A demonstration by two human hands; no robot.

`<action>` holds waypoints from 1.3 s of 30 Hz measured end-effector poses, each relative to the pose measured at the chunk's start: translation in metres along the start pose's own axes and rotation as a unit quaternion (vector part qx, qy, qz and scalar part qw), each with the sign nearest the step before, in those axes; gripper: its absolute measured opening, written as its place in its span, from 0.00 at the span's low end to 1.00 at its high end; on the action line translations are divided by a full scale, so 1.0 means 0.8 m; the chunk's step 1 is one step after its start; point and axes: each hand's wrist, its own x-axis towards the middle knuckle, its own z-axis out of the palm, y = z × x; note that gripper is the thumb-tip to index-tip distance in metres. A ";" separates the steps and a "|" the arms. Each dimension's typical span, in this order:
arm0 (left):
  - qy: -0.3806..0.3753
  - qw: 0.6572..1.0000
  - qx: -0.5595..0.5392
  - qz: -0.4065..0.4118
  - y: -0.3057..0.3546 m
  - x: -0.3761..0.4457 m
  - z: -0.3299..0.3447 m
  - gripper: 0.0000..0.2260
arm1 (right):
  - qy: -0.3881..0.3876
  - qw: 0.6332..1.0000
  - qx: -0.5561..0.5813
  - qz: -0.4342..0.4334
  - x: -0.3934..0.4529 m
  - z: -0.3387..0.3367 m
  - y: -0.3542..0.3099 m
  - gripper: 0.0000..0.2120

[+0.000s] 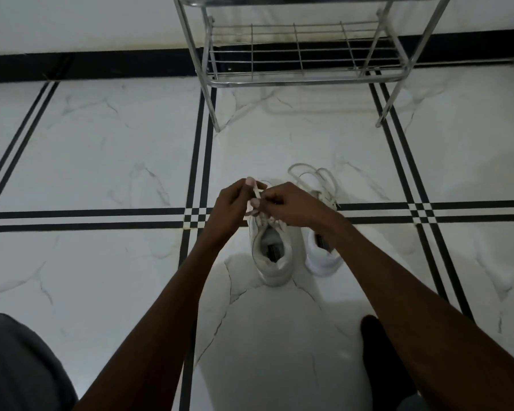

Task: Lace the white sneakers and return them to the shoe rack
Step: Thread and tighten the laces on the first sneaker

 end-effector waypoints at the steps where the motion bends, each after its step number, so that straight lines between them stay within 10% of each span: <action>1: -0.008 1.000 0.000 -0.016 -0.003 -0.003 0.002 0.22 | 0.024 0.999 -0.022 -0.008 0.000 -0.004 0.003 0.17; 11: 0.027 0.998 0.003 -0.058 -0.022 0.000 0.021 0.18 | 0.235 0.971 0.026 -0.030 0.006 -0.003 0.036 0.06; 19: 0.157 0.908 0.386 0.047 -0.062 0.013 -0.021 0.11 | 0.168 0.927 0.333 0.030 -0.009 -0.003 0.025 0.09; 24: 0.158 0.986 0.051 0.029 -0.019 -0.007 -0.053 0.21 | 0.151 0.910 0.376 0.086 -0.010 -0.005 0.021 0.11; 28: 0.189 0.981 0.048 0.012 -0.019 -0.012 -0.063 0.23 | 0.185 0.933 0.283 0.125 0.001 -0.014 0.034 0.09; 33: 0.260 0.883 0.345 -0.187 -0.090 -0.039 -0.086 0.16 | 0.321 0.901 -0.245 0.157 -0.006 -0.027 0.101 0.09; 36: 0.220 0.857 0.368 -0.287 -0.114 -0.053 -0.080 0.19 | 0.325 0.909 -0.205 0.163 -0.013 -0.031 0.116 0.13; 39: 0.188 0.912 0.338 -0.141 -0.118 -0.047 -0.057 0.19 | 0.341 0.930 -0.107 0.085 -0.010 -0.032 0.099 0.21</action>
